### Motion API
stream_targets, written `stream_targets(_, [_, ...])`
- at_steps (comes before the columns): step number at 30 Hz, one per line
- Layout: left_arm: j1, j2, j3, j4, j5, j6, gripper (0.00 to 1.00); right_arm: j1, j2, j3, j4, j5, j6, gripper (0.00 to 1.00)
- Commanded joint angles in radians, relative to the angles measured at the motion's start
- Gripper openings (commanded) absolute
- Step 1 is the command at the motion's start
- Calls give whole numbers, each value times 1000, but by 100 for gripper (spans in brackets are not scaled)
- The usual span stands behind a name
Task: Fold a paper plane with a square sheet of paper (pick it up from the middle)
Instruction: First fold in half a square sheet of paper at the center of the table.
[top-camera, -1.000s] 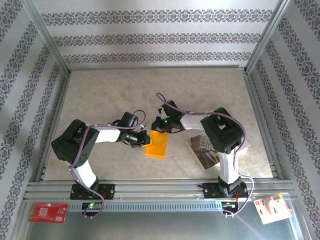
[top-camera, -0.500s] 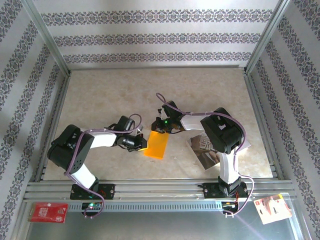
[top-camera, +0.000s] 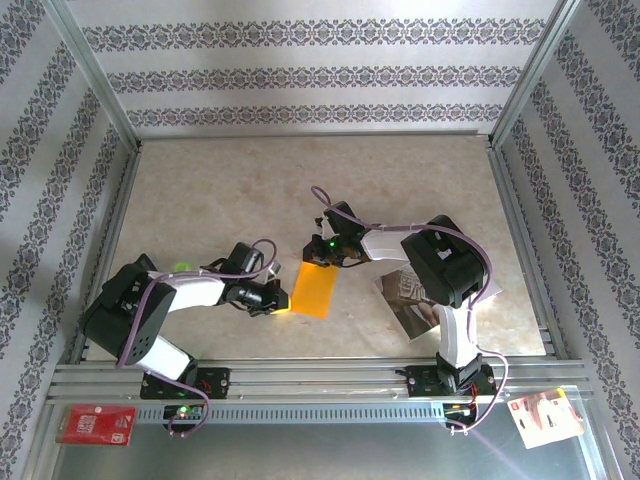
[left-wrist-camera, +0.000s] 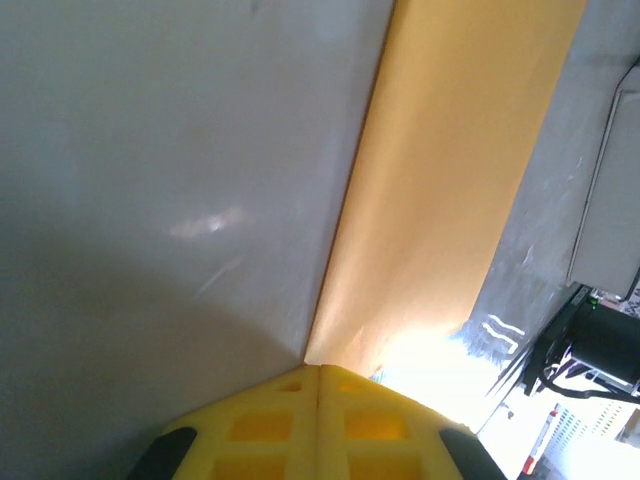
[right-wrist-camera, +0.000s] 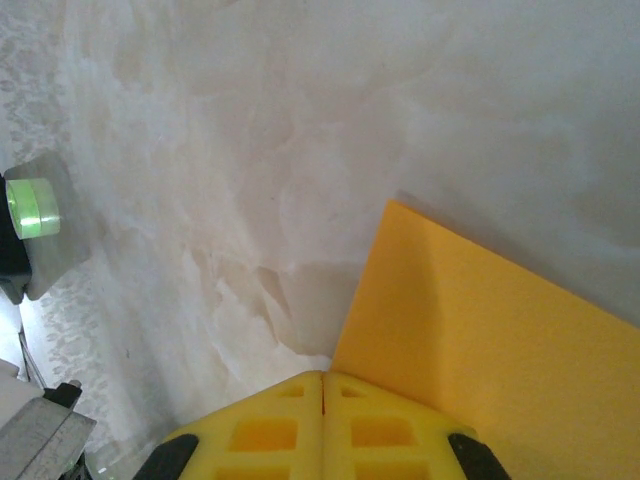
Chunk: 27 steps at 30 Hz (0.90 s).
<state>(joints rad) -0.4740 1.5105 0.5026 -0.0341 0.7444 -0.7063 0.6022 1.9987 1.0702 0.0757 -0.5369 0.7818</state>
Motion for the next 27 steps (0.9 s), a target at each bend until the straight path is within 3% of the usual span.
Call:
stream_targets(1, [-25, -18, -53, -225, -17, 18, 2, -20, 59, -38, -140, 133, -54, 0])
stream_targets(7, [-20, -166, -41, -201, -19, -16, 7, -21, 64, 14, -196, 58, -201, 0])
stream_targets(12, [5, -320, 13, -179, -121, -56, 26, -10, 87, 119, -281, -101, -353, 0])
stream_targets(14, [10, -326, 43, -180, -168, -64, 34, -7, 83, 165, -309, -182, -396, 0])
stream_targets(17, [11, -287, 75, -137, -191, -86, 37, -17, 31, 201, -386, -228, -460, 0])
stream_targets(22, [0, -177, 87, 78, -150, -168, 46, -99, -173, 95, -419, -202, -446, 3])
stream_targets(27, [-23, 20, 196, 146, -113, -164, 47, -132, -364, -58, -450, 8, -340, 11])
